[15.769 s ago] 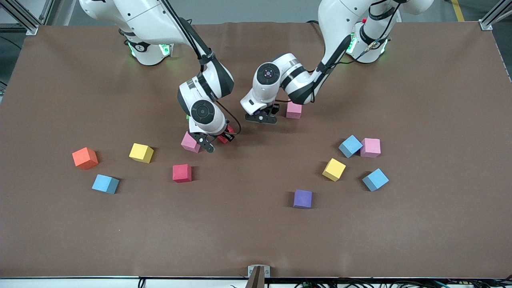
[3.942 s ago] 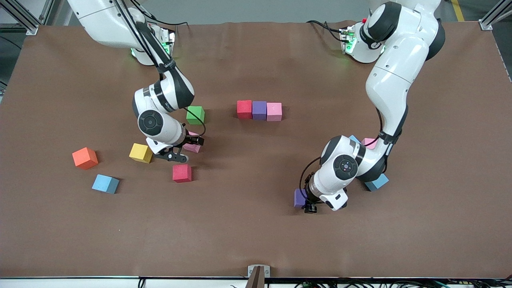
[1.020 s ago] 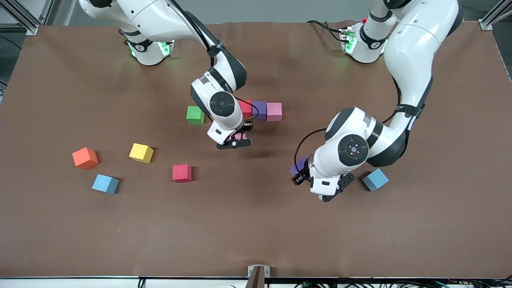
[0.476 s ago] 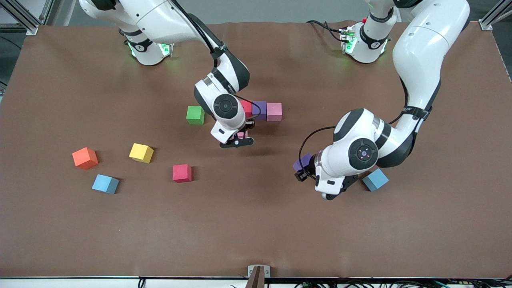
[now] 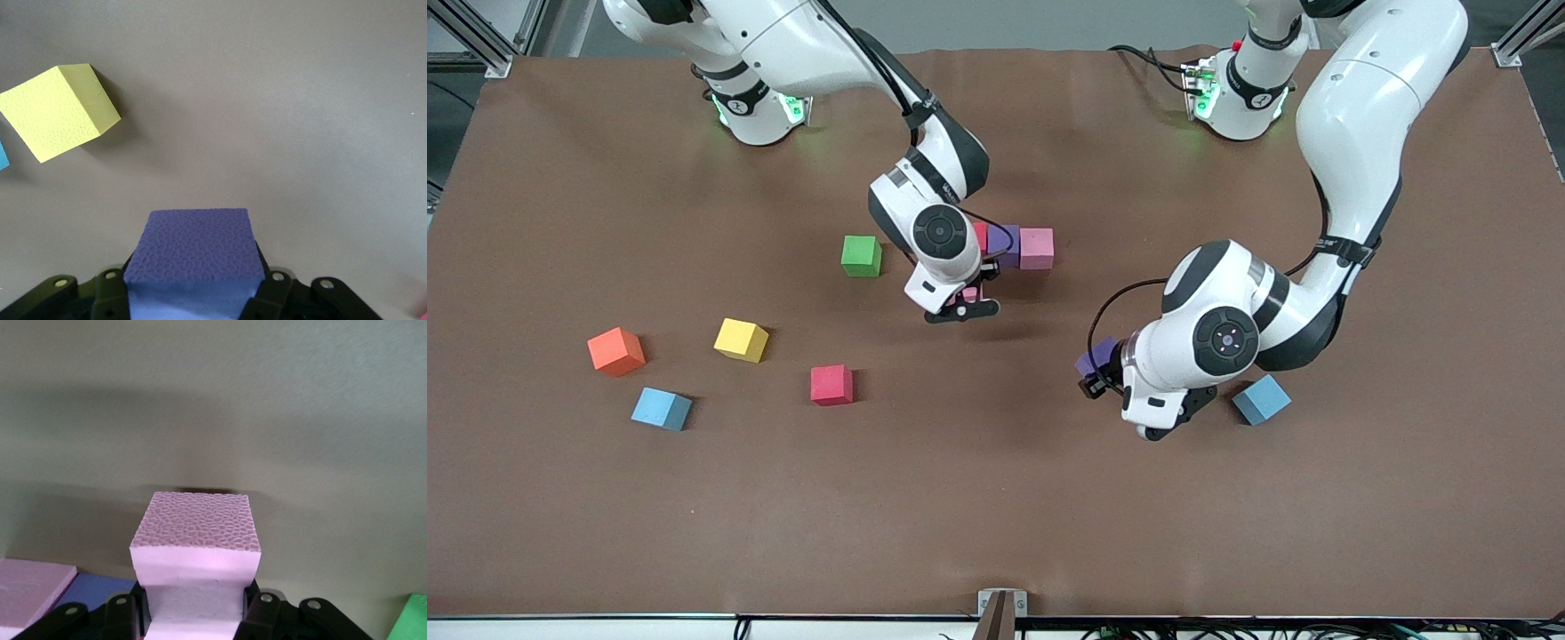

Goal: Arrange 11 blocks into digit 3

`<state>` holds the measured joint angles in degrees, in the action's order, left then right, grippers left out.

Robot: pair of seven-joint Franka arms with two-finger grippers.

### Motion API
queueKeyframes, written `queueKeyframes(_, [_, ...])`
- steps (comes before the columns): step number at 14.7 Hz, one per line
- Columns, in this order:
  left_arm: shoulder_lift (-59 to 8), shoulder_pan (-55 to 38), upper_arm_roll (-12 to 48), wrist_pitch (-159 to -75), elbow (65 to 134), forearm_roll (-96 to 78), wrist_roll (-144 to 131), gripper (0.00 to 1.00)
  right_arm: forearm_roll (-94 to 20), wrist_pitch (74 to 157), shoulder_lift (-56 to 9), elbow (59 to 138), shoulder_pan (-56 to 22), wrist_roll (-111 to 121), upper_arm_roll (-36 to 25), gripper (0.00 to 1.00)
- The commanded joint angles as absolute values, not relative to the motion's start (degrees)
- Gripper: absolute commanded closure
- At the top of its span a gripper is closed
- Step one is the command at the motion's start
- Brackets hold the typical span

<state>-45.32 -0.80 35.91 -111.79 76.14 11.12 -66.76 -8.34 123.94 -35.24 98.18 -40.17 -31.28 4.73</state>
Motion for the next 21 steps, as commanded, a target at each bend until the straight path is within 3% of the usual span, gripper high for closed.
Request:
queueKeyframes(1, [-44.21,-0.26,36.12,-111.36,77.34,10.2,-64.78,0.83,-9.93,123.66,-35.68,97.82,-41.04,-31.64,4.39,0.7])
queueKeyframes(21, [-44.47,-0.7,36.12,-111.36,77.26,10.28,-61.44,0.83,-10.37,123.58,-36.21,98.79,-41.66,-30.85,4.48,0.69])
